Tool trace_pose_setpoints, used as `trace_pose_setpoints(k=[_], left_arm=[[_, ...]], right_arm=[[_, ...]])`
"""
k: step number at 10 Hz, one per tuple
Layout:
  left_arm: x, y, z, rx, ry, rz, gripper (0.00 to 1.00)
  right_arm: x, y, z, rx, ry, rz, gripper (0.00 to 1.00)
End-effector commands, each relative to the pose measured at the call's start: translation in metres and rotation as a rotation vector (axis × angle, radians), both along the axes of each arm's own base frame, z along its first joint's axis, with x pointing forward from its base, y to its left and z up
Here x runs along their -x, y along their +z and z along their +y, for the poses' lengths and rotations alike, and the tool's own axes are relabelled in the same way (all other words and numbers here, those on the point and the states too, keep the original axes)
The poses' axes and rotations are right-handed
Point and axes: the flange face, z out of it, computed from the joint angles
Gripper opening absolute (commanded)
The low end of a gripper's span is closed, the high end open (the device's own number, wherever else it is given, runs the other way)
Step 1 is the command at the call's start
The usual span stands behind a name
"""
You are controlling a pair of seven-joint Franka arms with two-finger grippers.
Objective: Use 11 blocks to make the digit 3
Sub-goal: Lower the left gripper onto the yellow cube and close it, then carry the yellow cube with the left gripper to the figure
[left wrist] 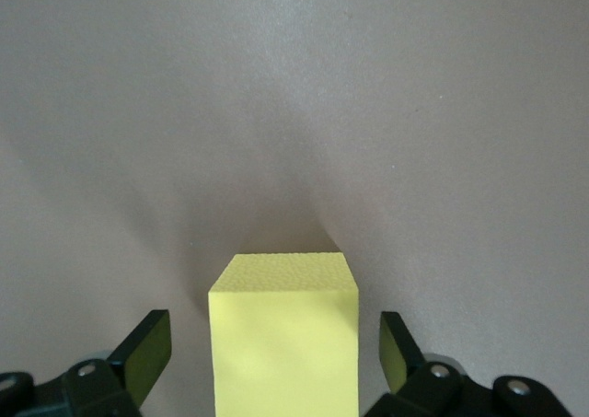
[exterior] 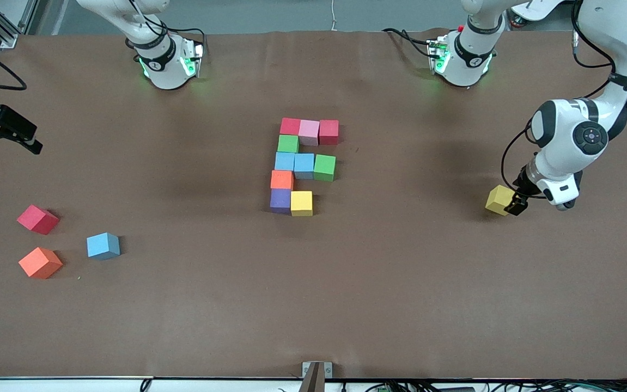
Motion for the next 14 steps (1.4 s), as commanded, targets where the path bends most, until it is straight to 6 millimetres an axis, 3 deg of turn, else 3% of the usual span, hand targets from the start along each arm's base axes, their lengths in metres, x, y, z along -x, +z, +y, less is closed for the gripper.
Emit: trace_pose_setpoints(k=[1, 2, 3, 4, 6, 8, 10, 12, 13, 14], left_arm=[[0.002, -0.017, -0.009, 0.026, 0.033, -0.031, 1.0], [0.007, -0.024, -0.009, 0.031, 0.046, -0.036, 1.0], [0.007, -0.025, -0.008, 0.033, 0.055, -0.039, 0.87], [0.007, -0.025, -0.003, 0.029, 0.065, -0.04, 0.58], [-0.001, -0.014, 0.001, 0.025, 0.074, -0.064, 0.27], [-0.039, 0.022, -0.004, 0.018, 0.155, -0.075, 0.22], [-0.083, 0.067, -0.052, 0.051, 0.234, -0.094, 0.21], [-0.098, 0.093, -0.112, 0.084, 0.266, -0.09, 0.21], [-0.102, 0.105, -0.149, 0.102, 0.28, -0.099, 0.21], [-0.104, 0.111, -0.198, 0.119, 0.282, -0.093, 0.21]], right_arm=[[0.006, 0.003, -0.001, 0.009, 0.013, 0.001, 1.0], [0.006, 0.003, -0.001, 0.009, 0.013, 0.001, 1.0], [0.006, 0.002, -0.001, 0.009, 0.013, 0.003, 1.0], [0.005, 0.002, 0.0, 0.009, 0.015, 0.004, 1.0], [0.005, 0.002, 0.0, 0.009, 0.015, 0.004, 1.0], [0.005, 0.001, 0.0, 0.009, 0.015, 0.006, 1.0], [0.005, 0.001, 0.001, 0.009, 0.017, 0.006, 1.0], [0.005, 0.002, 0.0, 0.009, 0.015, 0.004, 1.0], [0.005, 0.002, 0.0, 0.009, 0.015, 0.004, 1.0], [0.005, 0.002, 0.0, 0.009, 0.015, 0.004, 1.0]])
